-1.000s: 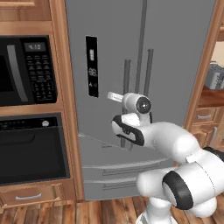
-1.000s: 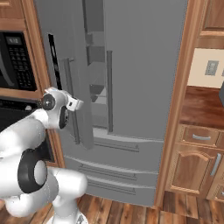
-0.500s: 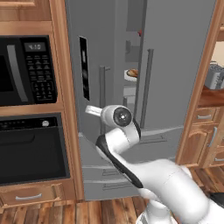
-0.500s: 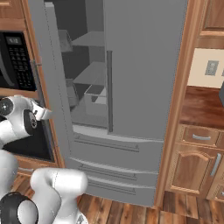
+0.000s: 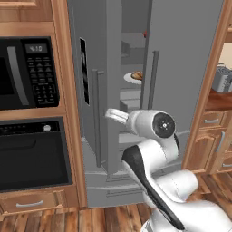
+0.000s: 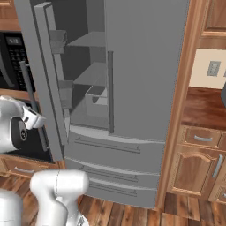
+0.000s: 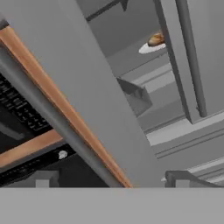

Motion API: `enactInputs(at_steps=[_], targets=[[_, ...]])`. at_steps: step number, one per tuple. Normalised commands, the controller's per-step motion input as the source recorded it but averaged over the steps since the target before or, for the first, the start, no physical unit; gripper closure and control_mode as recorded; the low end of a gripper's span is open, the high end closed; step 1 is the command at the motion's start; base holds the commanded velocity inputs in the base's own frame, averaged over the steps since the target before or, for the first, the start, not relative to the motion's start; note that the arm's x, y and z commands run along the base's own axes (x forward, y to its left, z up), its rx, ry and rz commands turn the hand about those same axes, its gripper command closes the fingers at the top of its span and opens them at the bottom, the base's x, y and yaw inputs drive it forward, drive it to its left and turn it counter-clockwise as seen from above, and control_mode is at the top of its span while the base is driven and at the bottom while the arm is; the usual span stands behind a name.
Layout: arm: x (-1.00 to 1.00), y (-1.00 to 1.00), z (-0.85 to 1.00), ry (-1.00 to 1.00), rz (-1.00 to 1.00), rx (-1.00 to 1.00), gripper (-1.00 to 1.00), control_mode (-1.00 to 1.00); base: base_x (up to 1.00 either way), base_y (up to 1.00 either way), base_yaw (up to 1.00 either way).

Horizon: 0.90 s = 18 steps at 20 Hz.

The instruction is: Retrieve the chicken drumstick from the fridge and place it on the saucepan with marinade on the stove.

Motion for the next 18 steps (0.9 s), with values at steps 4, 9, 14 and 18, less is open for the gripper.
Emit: enactInputs(at_steps=[4,9,14,18], targets=[[-0.76,-1.0,0.86,0.02,0.08,0.13,-1.0,-1.0,0.0,0.0,0.0],[0.23,-0.71,0.34,0.11,0.15,0.17,-1.0,-1.0,0.0,0.0,0.0],[0.6,-0.4,0.02,0.22,0.17,0.12,-1.0,-1.0,0.0,0.0,0.0],[0.76,-0.15,0.0,0.05,0.17,0.02,-1.0,-1.0,0.0,0.0,0.0]])
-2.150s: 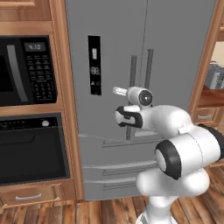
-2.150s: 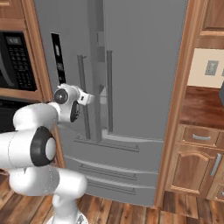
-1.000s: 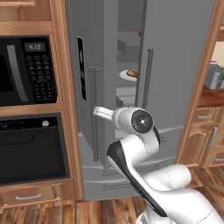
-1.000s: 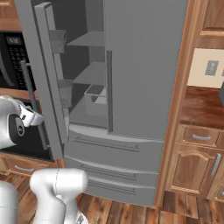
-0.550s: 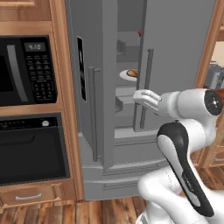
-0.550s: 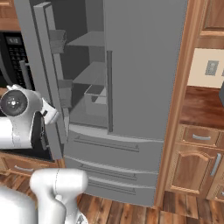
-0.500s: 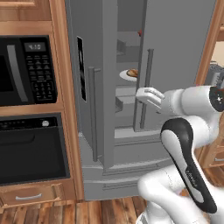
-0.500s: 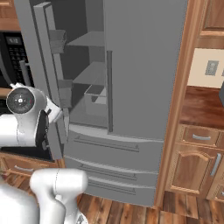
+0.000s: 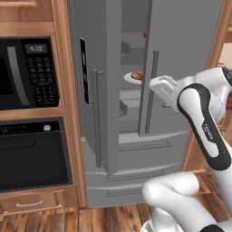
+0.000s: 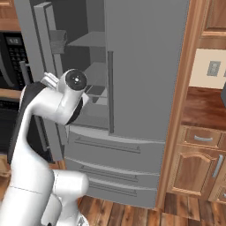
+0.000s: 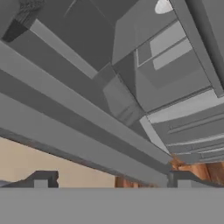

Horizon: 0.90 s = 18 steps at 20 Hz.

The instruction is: Retrieve the chicken drumstick from the fridge and place it on the saucepan with marinade on the stove.

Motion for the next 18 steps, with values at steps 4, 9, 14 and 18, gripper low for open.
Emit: enactInputs(at_steps=[4,9,14,18], targets=[[0.92,0.0,0.0,0.0,0.2,0.0,-1.0,-1.0,0.0,0.0,0.0],[0.98,0.12,-0.04,0.0,0.2,0.0,-1.0,-1.0,0.0,0.0,0.0],[0.91,0.37,-0.04,-0.02,0.2,0.0,-1.0,-1.0,0.0,0.0,0.0],[0.59,0.76,0.0,-0.07,0.13,0.0,-1.0,-1.0,0.0,0.0,0.0]])
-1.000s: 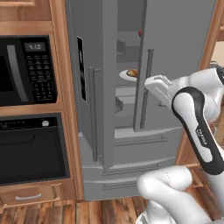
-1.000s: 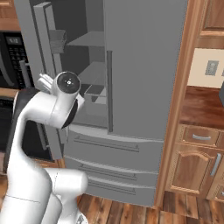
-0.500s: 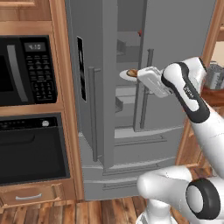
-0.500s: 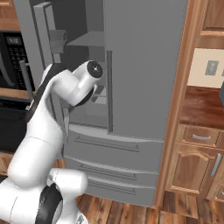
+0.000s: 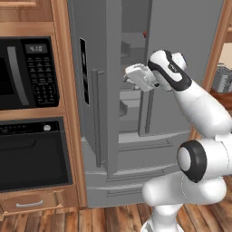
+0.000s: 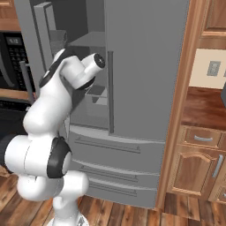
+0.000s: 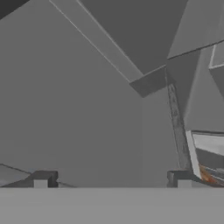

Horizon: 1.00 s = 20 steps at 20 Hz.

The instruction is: Retrieve the chicken drumstick from the fridge and place it on the saucepan with marinade on the stove.

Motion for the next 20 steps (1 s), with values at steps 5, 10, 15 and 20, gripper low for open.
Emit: enactInputs(at_steps=[5,10,15,20], targets=[[0.41,0.9,0.0,-0.05,0.14,0.01,-1.0,-1.0,0.0,0.0,0.0],[-0.08,0.84,0.0,-0.06,0.09,0.14,-1.0,-1.0,0.0,0.0,0.0],[-0.46,1.0,-0.12,-0.22,0.01,0.24,-1.0,-1.0,0.0,0.0,0.0],[-0.06,0.12,-0.05,-0.03,0.0,0.05,-1.0,-1.0,0.0,0.0,0.0]])
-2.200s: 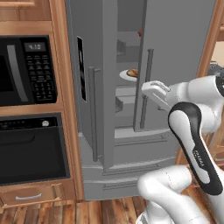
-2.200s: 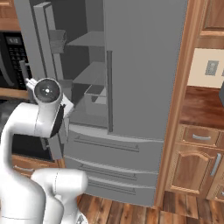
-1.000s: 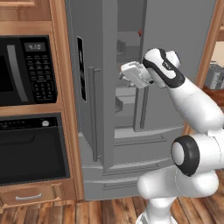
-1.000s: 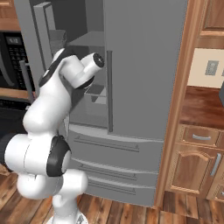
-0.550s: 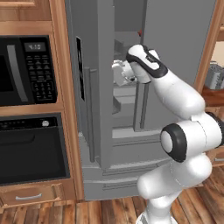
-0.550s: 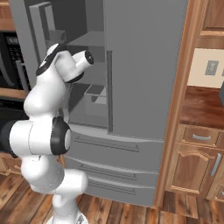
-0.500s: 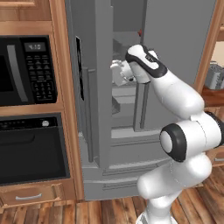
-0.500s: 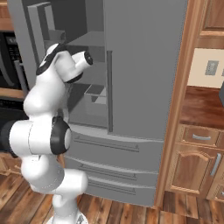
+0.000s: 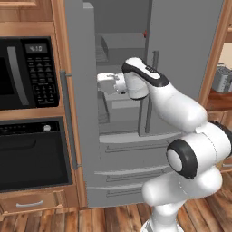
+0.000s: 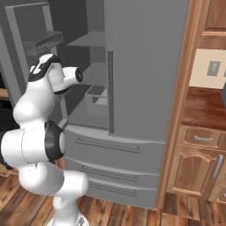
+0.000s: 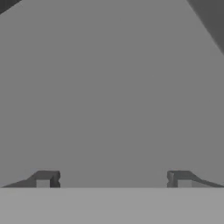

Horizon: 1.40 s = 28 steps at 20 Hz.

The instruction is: Retrieve the chicken drumstick from the fridge and place it on the saucepan with marinade on the stove.

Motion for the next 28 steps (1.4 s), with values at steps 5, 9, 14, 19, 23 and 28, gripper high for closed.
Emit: enactInputs(at_steps=[5,9,14,19,23,28], targets=[[-0.39,-1.0,0.34,0.09,-0.1,-0.05,-1.0,-1.0,0.0,0.0,0.0],[-0.42,-1.0,0.56,0.13,-0.25,-0.21,-1.0,-1.0,0.0,0.0,0.0],[-0.35,-1.0,0.22,0.09,-0.29,-0.39,-1.0,-1.0,0.0,0.0,0.0],[-0.18,-1.0,0.0,0.01,-0.22,-0.42,-1.0,-1.0,0.0,0.0,0.0],[-0.02,-1.0,-0.1,0.02,-0.25,-0.34,-1.0,-1.0,0.0,0.0,0.0],[0.02,-0.47,-0.48,-0.13,-0.16,-0.24,-1.0,-1.0,0.0,0.0,0.0]])
